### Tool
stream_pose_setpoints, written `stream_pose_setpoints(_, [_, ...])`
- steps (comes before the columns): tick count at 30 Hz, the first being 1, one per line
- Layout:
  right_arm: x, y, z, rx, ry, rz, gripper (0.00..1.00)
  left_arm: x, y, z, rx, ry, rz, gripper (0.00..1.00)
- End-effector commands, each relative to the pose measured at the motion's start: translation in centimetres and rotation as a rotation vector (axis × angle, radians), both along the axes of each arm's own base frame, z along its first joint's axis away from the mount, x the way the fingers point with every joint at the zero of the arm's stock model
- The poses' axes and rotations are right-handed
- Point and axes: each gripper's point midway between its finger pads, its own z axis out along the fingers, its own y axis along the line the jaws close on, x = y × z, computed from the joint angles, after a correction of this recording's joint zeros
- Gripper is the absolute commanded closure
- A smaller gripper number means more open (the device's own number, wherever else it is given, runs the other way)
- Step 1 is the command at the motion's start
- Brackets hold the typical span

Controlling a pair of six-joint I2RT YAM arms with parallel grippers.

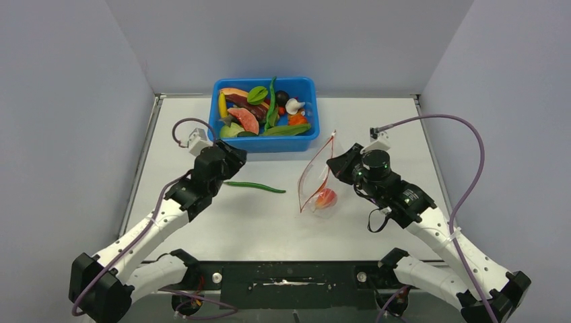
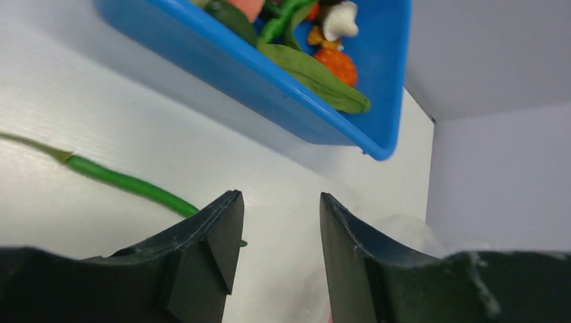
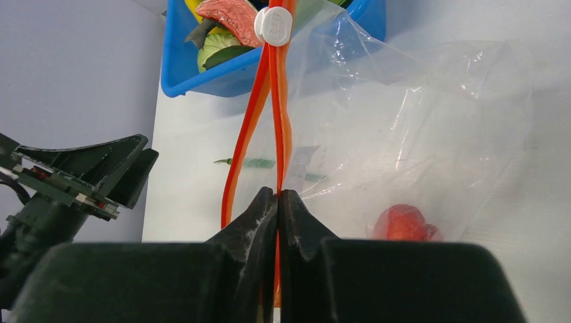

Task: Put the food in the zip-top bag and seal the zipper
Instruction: Pick up the fake vegetable at the center of the board.

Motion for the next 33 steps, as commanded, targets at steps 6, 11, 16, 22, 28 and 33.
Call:
stream_pose_setpoints(6, [0.4, -1.6, 1.4, 0.003, -0.059, -0.071, 1.0, 1.1, 5.0, -7.0, -0.18, 0.324, 0.375, 0.7])
stream_pose_setpoints(11, [0.2, -1.9, 1.2, 0.001, -0.055, -0.081, 1.0, 1.1, 5.7, -9.8, -0.214, 0.407, 0.454, 0.81])
stream_pose_setpoints(16, [0.1, -2.3, 1.3, 0.004, -0.059, -0.097, 1.0, 0.9, 6.0, -11.9, -0.184, 0.54, 0.528, 0.83])
stream_pose_setpoints(22, [0.1, -2.5, 1.7, 0.006, -0.068, -0.105, 1.0, 1.7, 5.7, -13.9, -0.168, 0.605, 0.514, 0.82])
stream_pose_setpoints(28, [0.0, -2.8, 1.7, 0.0, -0.068, -0.115, 1.0, 2.4, 6.0, -14.5, -0.146, 0.591, 0.512, 0.75])
stream_pose_setpoints(33, [0.0, -2.9, 1.8, 0.001, -0.072, -0.117, 1.0, 2.5, 6.5, -15.0, -0.118, 0.594, 0.532, 0.74])
